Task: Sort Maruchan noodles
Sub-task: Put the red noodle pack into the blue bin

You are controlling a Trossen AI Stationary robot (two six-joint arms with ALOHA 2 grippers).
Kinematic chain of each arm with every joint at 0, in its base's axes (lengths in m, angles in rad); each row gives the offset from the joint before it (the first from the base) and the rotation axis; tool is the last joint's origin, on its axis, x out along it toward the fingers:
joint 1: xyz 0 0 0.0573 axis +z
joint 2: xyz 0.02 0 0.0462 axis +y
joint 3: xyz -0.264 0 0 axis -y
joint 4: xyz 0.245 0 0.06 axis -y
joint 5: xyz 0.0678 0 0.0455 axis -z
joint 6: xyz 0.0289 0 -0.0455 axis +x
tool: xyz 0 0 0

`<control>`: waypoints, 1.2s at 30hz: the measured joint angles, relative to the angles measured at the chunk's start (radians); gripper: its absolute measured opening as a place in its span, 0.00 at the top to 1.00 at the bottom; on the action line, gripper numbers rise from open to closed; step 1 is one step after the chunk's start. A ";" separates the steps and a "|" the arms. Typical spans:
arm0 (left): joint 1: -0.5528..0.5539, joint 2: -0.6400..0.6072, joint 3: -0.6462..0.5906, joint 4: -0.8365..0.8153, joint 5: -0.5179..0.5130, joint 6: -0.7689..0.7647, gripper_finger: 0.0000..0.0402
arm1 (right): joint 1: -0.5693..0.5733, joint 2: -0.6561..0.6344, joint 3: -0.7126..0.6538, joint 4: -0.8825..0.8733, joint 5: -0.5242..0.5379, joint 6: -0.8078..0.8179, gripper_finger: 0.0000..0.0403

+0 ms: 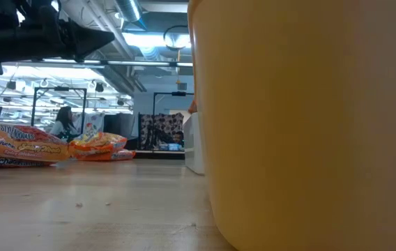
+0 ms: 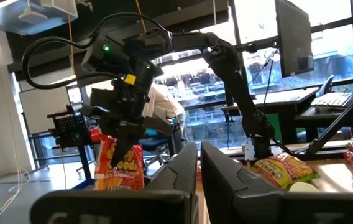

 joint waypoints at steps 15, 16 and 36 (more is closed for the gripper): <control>0.000 0.000 0.000 -0.012 -0.004 0.001 0.96 | 0.000 0.088 0.000 0.038 0.019 -0.054 0.83; 0.000 0.000 0.000 -0.013 -0.004 0.002 0.96 | 0.000 0.092 0.000 0.038 0.032 -0.054 0.83; 0.000 0.000 0.000 -0.013 -0.004 0.002 0.96 | 0.001 0.153 0.000 0.048 0.067 0.004 0.75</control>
